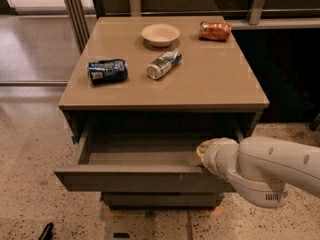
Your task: Open top drawer
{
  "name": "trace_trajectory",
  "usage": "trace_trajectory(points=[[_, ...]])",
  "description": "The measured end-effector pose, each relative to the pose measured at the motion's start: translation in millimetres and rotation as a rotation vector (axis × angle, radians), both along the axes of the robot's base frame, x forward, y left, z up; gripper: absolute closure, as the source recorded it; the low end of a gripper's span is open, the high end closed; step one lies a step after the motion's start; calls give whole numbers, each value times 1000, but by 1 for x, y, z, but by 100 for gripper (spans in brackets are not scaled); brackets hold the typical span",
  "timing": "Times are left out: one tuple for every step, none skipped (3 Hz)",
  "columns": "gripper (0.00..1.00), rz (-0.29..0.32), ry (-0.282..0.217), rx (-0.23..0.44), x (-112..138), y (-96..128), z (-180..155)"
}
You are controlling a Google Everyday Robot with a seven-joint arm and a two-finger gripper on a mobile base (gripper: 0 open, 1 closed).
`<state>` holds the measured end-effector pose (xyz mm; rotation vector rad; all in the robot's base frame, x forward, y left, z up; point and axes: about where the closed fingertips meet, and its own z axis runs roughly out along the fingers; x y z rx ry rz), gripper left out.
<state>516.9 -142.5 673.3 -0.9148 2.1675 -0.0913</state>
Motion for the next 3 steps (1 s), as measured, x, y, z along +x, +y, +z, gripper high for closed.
trace_trajectory(points=[[100,25,17,7,-8,6,-7],[100,18,24,14,-12,7,-8],[100,-14,40,29,-35,8,-9]])
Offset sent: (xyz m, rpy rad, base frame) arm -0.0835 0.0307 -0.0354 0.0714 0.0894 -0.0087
